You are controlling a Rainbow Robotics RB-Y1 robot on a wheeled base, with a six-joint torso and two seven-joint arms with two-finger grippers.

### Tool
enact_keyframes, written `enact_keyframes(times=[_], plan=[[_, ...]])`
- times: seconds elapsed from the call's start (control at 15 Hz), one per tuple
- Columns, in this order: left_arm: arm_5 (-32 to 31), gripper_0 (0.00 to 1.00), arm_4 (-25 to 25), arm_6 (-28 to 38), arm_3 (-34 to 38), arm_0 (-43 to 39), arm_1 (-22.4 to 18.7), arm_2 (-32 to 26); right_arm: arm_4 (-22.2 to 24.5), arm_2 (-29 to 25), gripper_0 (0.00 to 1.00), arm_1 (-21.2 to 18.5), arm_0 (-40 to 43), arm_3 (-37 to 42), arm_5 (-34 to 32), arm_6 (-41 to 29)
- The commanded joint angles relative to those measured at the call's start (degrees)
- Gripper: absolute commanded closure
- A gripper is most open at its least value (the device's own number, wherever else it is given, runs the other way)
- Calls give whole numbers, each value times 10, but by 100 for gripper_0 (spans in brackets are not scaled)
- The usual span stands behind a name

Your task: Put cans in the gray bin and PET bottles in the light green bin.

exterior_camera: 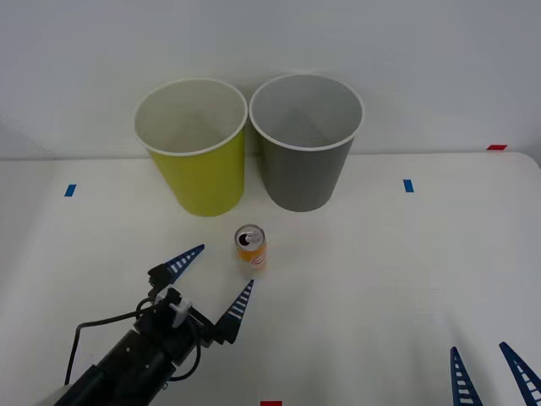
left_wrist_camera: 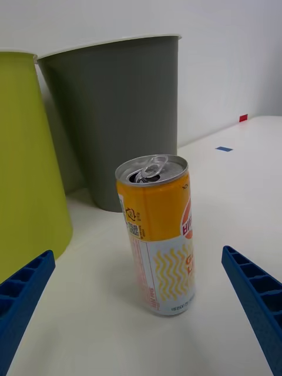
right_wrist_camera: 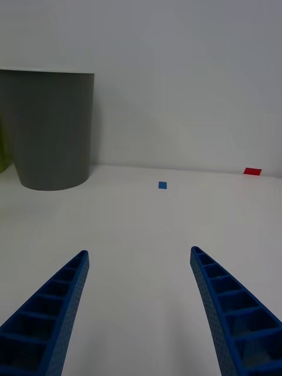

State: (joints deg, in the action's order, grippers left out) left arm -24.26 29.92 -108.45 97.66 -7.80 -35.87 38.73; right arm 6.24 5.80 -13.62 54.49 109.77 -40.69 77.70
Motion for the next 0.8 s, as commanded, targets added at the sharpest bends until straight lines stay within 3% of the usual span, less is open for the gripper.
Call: enact_keyframes(times=[0.07, 0.8], plan=[[11, 2, 2, 0, -21, 20, 23, 1, 0, 0, 42, 0, 0, 0, 0, 0], [106, 2, 8, 3, -51, 89, 89, -5, 0, 0, 41, 0, 0, 0, 0, 0]])
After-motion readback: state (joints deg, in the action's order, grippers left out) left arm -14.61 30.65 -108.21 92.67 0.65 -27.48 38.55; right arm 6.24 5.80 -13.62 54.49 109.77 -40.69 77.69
